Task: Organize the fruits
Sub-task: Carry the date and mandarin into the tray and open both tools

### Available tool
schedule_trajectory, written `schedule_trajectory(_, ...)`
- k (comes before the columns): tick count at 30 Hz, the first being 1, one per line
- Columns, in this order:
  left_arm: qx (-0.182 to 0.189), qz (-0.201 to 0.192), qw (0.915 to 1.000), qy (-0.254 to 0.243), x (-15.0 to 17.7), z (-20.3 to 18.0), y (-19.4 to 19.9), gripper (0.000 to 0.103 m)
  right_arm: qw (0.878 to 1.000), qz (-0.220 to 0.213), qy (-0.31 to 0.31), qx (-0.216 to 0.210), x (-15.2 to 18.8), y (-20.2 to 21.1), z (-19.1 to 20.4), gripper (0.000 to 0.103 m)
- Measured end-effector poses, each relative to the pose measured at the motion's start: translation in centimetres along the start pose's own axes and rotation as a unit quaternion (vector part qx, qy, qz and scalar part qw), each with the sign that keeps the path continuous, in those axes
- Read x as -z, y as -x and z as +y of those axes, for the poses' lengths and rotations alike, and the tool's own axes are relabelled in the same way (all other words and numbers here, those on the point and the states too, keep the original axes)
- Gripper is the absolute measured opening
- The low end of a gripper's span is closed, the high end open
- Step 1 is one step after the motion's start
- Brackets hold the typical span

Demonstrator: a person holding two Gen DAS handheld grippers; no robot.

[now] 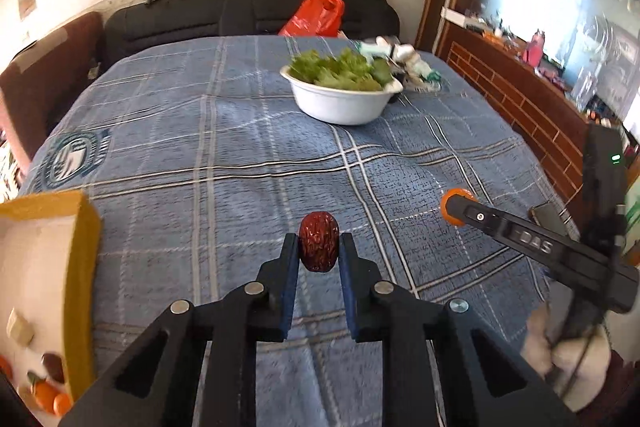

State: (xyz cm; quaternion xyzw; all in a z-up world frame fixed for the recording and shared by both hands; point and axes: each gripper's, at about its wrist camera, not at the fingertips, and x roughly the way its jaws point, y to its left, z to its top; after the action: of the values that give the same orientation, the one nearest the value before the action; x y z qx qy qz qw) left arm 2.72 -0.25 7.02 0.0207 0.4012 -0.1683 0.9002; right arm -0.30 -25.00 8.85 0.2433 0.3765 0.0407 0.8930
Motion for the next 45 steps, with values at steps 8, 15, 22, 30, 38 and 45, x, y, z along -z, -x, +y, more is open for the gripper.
schedule_trajectory(8, -0.047, -0.043, 0.9959, 0.065, 3.4, 6.1, 7.7, 0.019, 0.999, -0.015, 0.028, 0.039, 0.9, 0.0, 1.0, 0.037)
schedule_trajectory(15, -0.085, -0.075, 0.9821, 0.150, 7.6, 14.0, 14.2, 0.019, 0.998, 0.008, 0.054, 0.026, 3.2, 1.7, 4.3, 0.037)
schedule_trajectory(22, -0.146, -0.089, 0.9606, 0.219, 11.9, 20.7, 18.5, 0.019, 0.994, 0.019, 0.101, -0.033, 5.5, 4.3, 11.6, 0.037)
schedule_trajectory(30, -0.145, -0.060, 0.9527, 0.260, 14.6, 23.8, 17.3, 0.019, 0.973, 0.082, 0.189, -0.103, 10.1, 3.0, 22.3, 0.038)
schedule_trajectory(38, -0.132, -0.031, 0.9591, 0.248, 15.7, 23.7, 15.4, 0.019, 0.948, 0.149, 0.242, -0.141, 14.9, -0.9, 30.1, 0.038)
schedule_trajectory(45, -0.118, -0.030, 0.9545, 0.272, 16.3, 25.2, 16.0, 0.031, 0.931, 0.176, 0.290, -0.134, 17.1, -4.9, 35.0, 0.038)
